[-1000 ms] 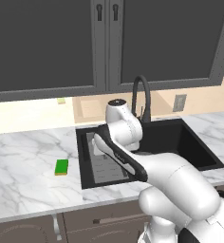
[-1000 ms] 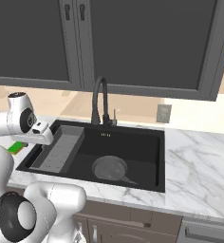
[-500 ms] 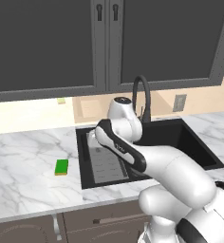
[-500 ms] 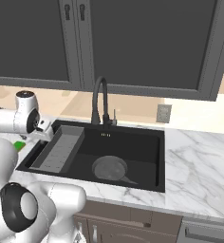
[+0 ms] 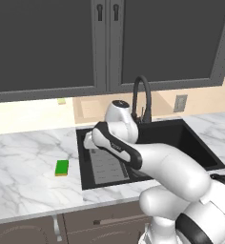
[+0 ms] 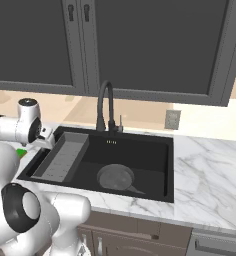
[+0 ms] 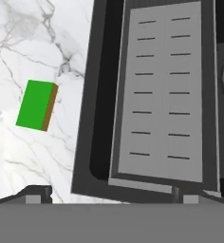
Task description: Pick the pan and sponge and place them into the sink. Then turn on the water.
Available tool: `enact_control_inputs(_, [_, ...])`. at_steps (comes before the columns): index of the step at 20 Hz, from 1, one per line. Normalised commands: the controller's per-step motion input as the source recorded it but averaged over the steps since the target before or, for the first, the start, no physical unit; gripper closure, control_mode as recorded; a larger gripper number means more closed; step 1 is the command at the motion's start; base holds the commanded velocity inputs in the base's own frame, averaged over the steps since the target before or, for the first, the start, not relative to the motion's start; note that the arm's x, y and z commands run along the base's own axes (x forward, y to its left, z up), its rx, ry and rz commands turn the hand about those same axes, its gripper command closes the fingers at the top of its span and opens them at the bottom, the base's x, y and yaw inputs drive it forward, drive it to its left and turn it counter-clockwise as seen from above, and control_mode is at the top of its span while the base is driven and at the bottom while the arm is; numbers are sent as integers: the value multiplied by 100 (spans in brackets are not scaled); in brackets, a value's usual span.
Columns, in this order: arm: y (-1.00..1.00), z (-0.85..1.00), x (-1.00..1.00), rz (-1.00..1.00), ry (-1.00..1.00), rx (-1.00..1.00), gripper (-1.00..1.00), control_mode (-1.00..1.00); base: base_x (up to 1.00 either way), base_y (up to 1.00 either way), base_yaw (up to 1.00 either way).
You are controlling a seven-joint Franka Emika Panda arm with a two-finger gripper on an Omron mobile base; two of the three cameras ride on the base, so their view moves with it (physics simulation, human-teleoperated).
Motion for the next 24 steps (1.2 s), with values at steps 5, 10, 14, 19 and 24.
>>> enact_control_inputs(5, [18,0,9,0,0,0,-100,-100,0,0,0])
enact_control_inputs(10, [33,0,16,0,4,-1,-100,-100,0,0,0])
enact_control_inputs(14, [45,0,19,0,1,0,-100,-100,0,0,0])
enact_control_inputs(19, [43,0,17,0,3,-2,-100,-100,0,0,0])
enact_control_inputs(24, [29,0,22,0,1,0,-100,-100,0,0,0])
